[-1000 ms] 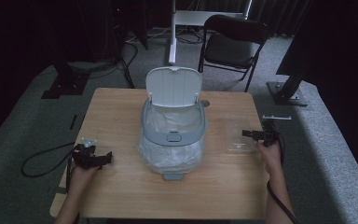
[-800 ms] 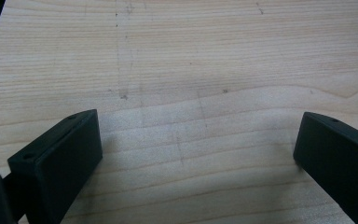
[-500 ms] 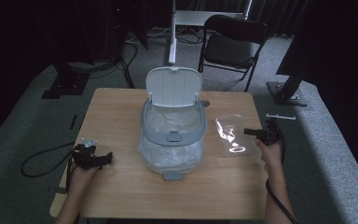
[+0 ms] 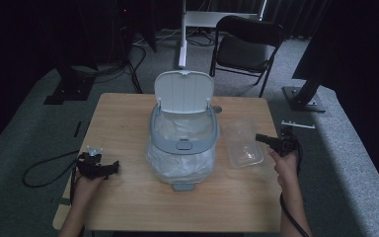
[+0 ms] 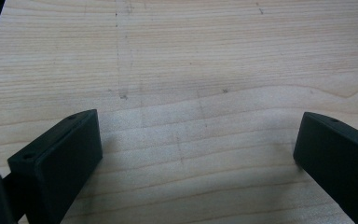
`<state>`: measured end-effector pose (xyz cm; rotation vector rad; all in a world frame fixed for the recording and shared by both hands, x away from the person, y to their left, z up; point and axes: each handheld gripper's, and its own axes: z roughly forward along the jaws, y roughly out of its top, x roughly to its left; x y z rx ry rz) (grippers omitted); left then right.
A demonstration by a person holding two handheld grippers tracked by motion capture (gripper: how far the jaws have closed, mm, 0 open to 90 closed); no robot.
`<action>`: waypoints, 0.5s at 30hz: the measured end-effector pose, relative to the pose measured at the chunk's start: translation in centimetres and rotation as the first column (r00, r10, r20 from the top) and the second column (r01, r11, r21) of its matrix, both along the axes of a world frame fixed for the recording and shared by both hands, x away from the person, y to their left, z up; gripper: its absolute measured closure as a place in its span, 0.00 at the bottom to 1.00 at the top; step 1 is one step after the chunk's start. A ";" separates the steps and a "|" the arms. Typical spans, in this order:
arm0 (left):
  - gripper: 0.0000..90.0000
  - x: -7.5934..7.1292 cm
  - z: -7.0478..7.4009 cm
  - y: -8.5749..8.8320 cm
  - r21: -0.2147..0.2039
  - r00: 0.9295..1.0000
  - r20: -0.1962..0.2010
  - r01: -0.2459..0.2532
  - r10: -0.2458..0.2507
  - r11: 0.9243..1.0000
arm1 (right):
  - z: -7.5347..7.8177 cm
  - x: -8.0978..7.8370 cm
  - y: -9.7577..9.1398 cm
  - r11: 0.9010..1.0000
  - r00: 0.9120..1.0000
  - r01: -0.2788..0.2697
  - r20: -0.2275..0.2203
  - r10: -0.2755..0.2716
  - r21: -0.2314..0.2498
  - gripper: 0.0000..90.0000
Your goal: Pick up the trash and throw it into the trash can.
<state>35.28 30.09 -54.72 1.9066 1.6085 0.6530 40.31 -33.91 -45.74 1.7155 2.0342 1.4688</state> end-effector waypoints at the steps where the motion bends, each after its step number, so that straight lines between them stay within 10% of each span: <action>1: 0.02 0.0 0.0 0.0 0.000 1.000 0.000 0.000 0.000 1.000 | 0.1 -0.1 0.0 1.000 1.000 -0.001 0.004 0.001 0.005 0.95; 15: 0.02 0.0 0.0 0.0 0.000 1.000 -0.002 0.003 -0.003 1.000 | 2.4 -2.8 -0.3 0.999 0.992 0.002 0.129 -0.008 0.043 0.95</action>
